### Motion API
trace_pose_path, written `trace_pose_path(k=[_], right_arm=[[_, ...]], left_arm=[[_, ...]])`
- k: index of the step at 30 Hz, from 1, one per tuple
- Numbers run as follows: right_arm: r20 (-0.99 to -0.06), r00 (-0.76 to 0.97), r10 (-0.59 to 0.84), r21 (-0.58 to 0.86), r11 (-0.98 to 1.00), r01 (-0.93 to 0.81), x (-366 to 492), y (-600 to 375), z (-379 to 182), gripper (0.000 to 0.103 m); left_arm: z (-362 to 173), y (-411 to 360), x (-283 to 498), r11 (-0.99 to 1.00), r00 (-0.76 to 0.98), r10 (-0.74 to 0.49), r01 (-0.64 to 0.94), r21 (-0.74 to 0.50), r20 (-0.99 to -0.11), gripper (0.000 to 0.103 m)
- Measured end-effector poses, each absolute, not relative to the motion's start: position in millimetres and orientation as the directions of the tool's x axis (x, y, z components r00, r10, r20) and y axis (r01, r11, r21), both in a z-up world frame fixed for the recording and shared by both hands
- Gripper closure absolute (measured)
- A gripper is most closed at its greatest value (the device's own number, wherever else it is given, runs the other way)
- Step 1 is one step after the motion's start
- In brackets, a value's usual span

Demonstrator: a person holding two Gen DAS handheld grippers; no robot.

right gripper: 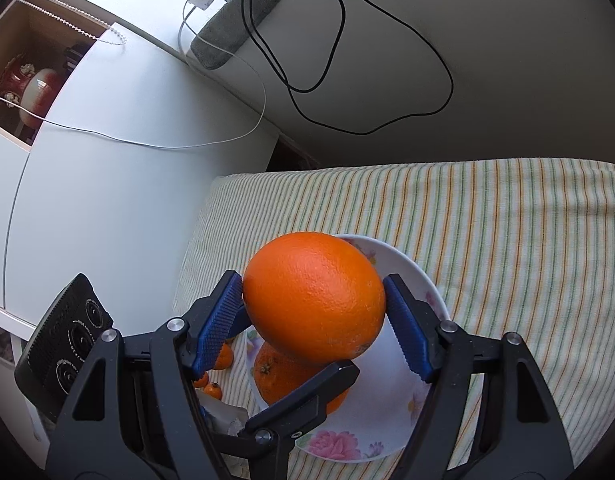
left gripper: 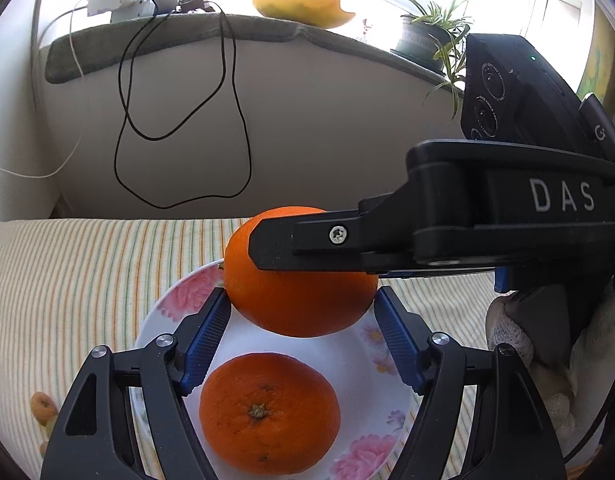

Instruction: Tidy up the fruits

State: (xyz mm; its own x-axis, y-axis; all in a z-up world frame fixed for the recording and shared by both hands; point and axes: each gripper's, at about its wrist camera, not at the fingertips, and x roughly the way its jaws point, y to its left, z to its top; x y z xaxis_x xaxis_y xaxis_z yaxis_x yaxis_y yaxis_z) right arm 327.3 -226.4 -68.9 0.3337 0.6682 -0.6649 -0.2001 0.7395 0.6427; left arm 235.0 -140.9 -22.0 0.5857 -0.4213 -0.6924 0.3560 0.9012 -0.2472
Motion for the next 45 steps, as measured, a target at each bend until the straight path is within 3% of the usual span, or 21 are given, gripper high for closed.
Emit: trace_pose_path(k=[15,45], right_arm=[[-0.714,0.324,0.620,0.598,0.782,-0.177,326,-231,-77,0.028],[-0.697,0.472,0.539,0.509,0.837,-0.203,287,-244,-29,0.028]], left_arm=[[-30,-151,232,0.913,0.558,-0.374,0.364,-0.187,-0.740,0.029],[5,-134,151,0.914,0.628,-0.372,0.377,-0.151,-0.684,0.029]])
